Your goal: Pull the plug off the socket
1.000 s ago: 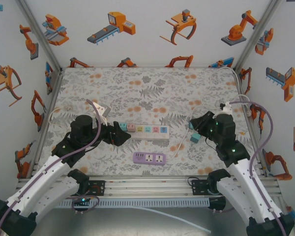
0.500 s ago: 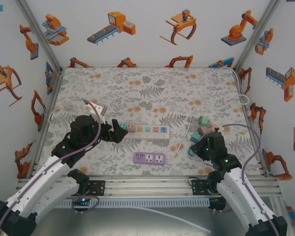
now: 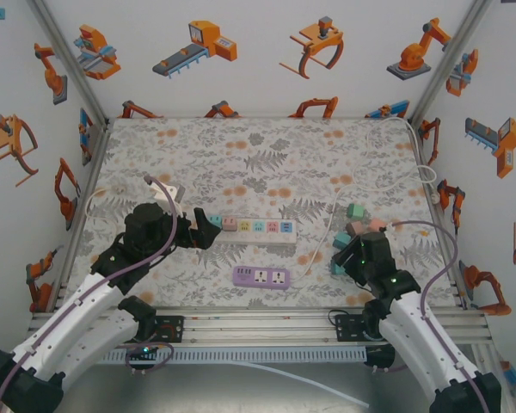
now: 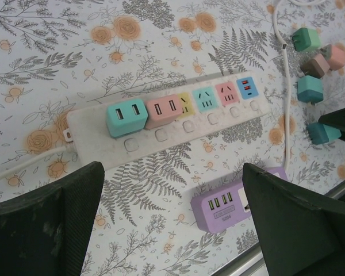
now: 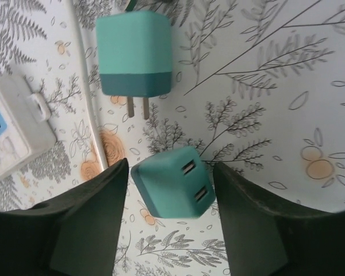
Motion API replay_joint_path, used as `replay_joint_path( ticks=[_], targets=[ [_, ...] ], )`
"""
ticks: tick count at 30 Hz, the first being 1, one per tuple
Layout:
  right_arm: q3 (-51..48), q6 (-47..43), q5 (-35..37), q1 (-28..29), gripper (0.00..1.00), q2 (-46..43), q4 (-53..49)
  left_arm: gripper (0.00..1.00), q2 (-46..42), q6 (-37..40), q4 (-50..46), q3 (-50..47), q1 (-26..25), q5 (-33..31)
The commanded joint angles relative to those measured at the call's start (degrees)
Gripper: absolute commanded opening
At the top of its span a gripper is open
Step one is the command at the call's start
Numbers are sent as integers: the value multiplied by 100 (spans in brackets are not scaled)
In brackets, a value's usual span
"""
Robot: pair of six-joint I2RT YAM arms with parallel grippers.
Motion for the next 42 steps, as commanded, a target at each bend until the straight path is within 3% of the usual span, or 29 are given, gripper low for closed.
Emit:
replay_joint_path(
  ticks=[1,6,11,14,19,23,29,35,42],
  targets=[
    [214,52,524,-12,61,-53,-462,97,38,-82,-3,10,-16,-143],
    [580,-482,591,-4,65,-238,-436,97,147,-275,-129,89,-19,-477],
    [1238,-2000,83,253,62,3,647,97,273,-666,-390,185,32,-1308],
    [1879,-3023,105,777,62,705,1123,97,362,-867,-418,192,196,-1362],
    [2918,-5003,251,2267,62,2104,1853,97,586,-1180,-412,178,597,-1016],
    [3643,-6433,-562,2953,61,3318,2282,99,775,-1332,-356,172,874,-785],
    [4651,-8197,-2210,3439,60,4999,2202,96,1099,-1452,-181,171,1141,-427],
    [5573,-8601,-2644,3473,60,6357,1981,90,1432,-1447,-35,162,1318,-122],
    [6080,-8707,-2772,3471,57,7284,2100,77,1660,-1429,171,53,1462,32]
  ],
)
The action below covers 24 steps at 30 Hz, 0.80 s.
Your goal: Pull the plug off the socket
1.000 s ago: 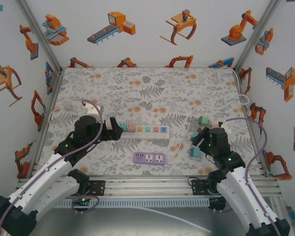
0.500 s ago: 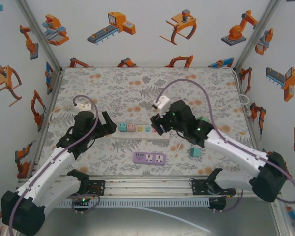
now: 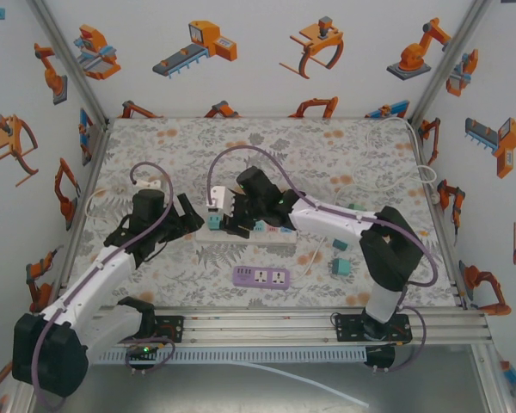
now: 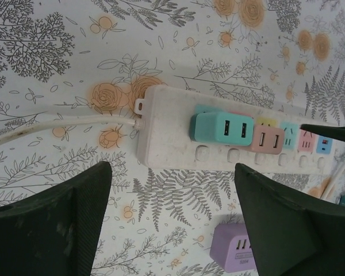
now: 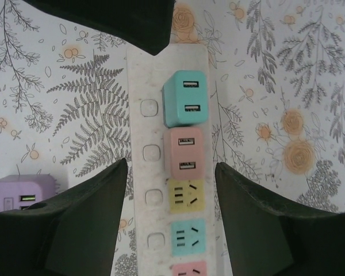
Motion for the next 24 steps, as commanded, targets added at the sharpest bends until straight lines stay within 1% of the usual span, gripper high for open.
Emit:
replay_joint_path(
  ticks=[1,7,11,16,19,24],
  targets=[
    [321,-232,-221,-15,56,310,74,75,96,-73,245,26,77,202],
    [583,-241,-336,-24,43,812,82,67,379,-29,387,-25,160,354],
    [613,-245,-406,-50,37,899,101,65,573,-24,495,-40,184,450],
    [575,-267,-560,-92,26,910,109,63,916,16,711,-22,194,686],
    [575,-293,-714,-95,22,889,118,62,1224,45,803,58,195,938],
    [613,-293,-835,-97,20,889,131,59,1663,36,1025,93,197,1297]
  ],
)
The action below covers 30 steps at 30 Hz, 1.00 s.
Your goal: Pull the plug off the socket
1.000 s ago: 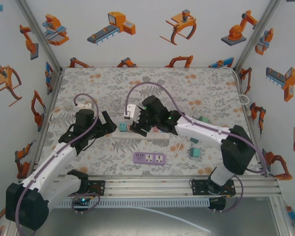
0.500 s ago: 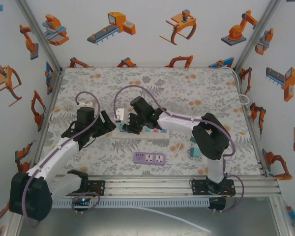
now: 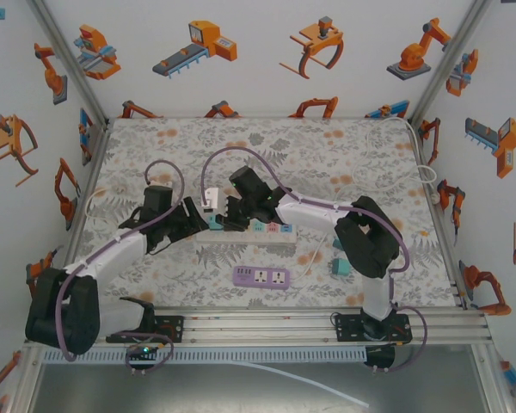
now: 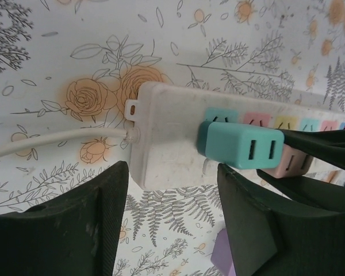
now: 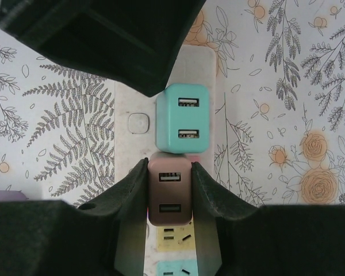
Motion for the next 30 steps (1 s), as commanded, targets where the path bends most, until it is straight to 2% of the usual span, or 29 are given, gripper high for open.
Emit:
replay_joint_path(
  ticks=[1,7,16,30],
  targets=[
    [167,-49,-417,25,19,36,48,58,195,7,318,102,12,400],
    [132,-49,-437,25,19,37,57,55,314,-2,386,2,-2,436],
    [138,-5,-541,27,18,4,127,55,598,112,155,-66,-122,142],
    [218,148,-607,28,10,-328,241,53,704,251,-483,16,-481,-960]
  ],
)
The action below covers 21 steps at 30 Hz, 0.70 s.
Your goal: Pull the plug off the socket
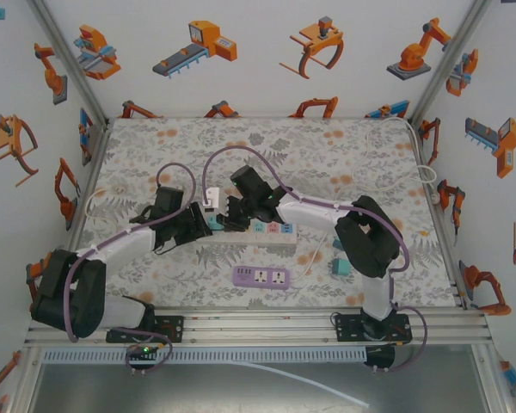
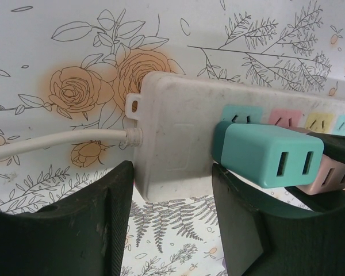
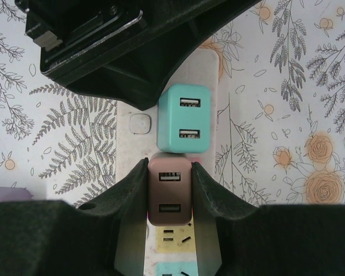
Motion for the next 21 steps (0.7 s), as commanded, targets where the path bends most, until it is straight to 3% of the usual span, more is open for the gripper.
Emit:
replay_joint_path(
  ticks=[1,21],
  targets=[
    [226,176,-464,56,9,-352,291,53,181,204,-493,-75,-120,-614],
    [-88,461,-397,-41,5,-683,735,52,-9,187,-646,-50,-186,-745]
  ],
)
